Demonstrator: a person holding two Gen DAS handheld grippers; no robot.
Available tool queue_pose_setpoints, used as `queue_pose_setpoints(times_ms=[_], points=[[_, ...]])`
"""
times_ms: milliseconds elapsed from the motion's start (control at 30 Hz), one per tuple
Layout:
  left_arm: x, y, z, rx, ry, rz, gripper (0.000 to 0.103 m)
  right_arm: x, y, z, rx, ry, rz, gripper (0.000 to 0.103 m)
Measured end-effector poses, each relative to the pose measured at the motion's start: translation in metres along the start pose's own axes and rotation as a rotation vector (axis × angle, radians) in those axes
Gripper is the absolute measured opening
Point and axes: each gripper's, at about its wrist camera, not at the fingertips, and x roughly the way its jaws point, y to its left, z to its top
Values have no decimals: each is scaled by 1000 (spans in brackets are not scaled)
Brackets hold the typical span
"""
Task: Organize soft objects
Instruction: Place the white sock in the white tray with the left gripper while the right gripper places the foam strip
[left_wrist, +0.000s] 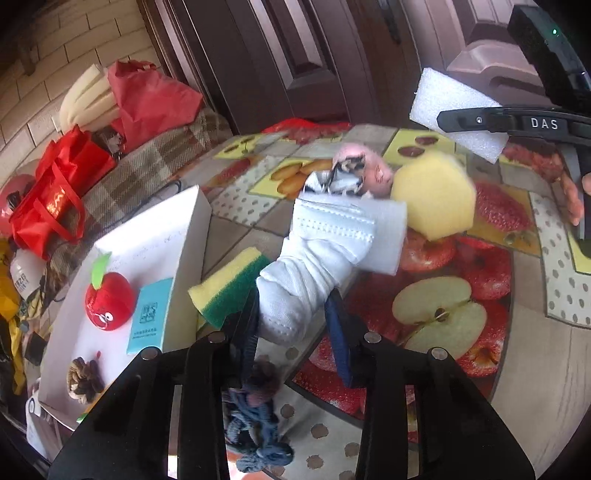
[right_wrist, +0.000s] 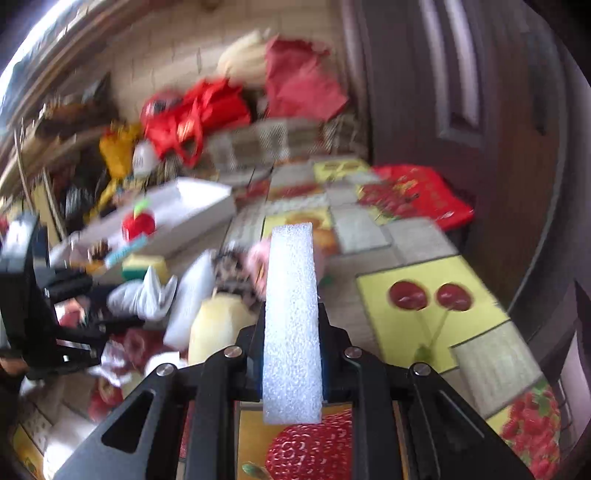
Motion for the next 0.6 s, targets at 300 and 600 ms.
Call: queue_pose_setpoints(times_ms=[300, 600], points=[[-68, 28, -21, -213, -278, 177, 34, -53, 15, -10, 104, -241, 15, 19], [-83, 52, -38, -360, -297, 238, 34, -37, 46, -6, 20, -217, 22, 19]])
